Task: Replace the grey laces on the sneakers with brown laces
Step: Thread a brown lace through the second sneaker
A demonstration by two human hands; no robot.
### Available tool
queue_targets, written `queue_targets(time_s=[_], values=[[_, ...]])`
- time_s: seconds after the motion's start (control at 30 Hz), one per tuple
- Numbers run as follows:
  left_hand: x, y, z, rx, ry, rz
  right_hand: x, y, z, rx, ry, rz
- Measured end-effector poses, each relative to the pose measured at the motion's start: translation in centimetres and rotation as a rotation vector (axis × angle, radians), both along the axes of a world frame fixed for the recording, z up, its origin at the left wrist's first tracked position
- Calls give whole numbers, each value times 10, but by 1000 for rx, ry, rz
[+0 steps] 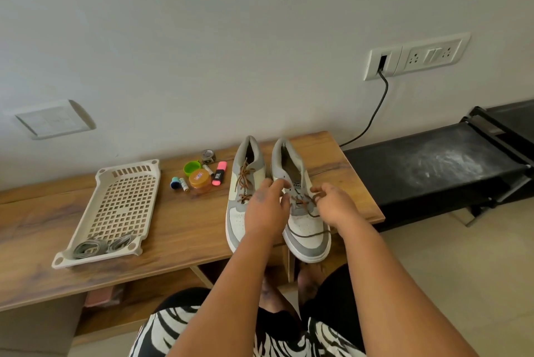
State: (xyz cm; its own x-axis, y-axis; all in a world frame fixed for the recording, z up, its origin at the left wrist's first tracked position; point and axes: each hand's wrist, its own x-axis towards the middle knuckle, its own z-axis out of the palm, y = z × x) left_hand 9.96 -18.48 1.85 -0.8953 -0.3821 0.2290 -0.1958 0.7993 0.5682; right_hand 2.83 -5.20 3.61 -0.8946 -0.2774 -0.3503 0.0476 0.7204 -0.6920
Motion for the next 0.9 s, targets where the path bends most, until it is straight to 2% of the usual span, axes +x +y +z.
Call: queue_targets(time_s=[0.13, 0.27, 0.33, 0.37, 0.47, 0.5, 0.53, 0.6, 0.63, 0.67, 0.7, 0.73, 0.8, 0.83, 0.9], values=[[-22, -5, -1, -243, -27, -135, -16, 0, -2, -84, 0, 37], [-38, -10, 2, -408, -104, -183, -24, 2, -1, -155, -13, 78], [-42, -12, 3, -406, -126, -225, -28, 3, -2, -150, -27, 95], [-42, -14, 3, -346, -116, -238, -29, 3, -4, -145, -33, 111], [-41, -15, 11, 16, 8, -172, -30, 4, -5, -111, -36, 133], [-38, -14, 18, 245, 75, -105, -31, 5, -5, -94, -35, 137], [-37, -14, 26, 559, 154, -24, -32, 6, -5, -77, -38, 137], [-33, -22, 47, 1290, 348, 76, -33, 7, -4, -58, -37, 131], [-30, -31, 57, 1599, 465, 61, -33, 7, -4, -56, -32, 127], [-25, -41, 63, 1791, 548, 55, -33, 7, -4, -57, -28, 122], [-22, -50, 67, 1850, 577, 78, -33, 6, -4, -59, -26, 119], [-19, -57, 65, 1719, 534, 148, -32, 6, -4, -59, -27, 119], [-15, -59, 52, 1023, 263, 243, -31, 4, -3, -48, -21, 124], [-15, -56, 41, 682, 135, 207, -30, 3, -3, -40, -11, 130], [-17, -46, 21, 283, -69, 38, -28, 1, -1, -43, 17, 134]])
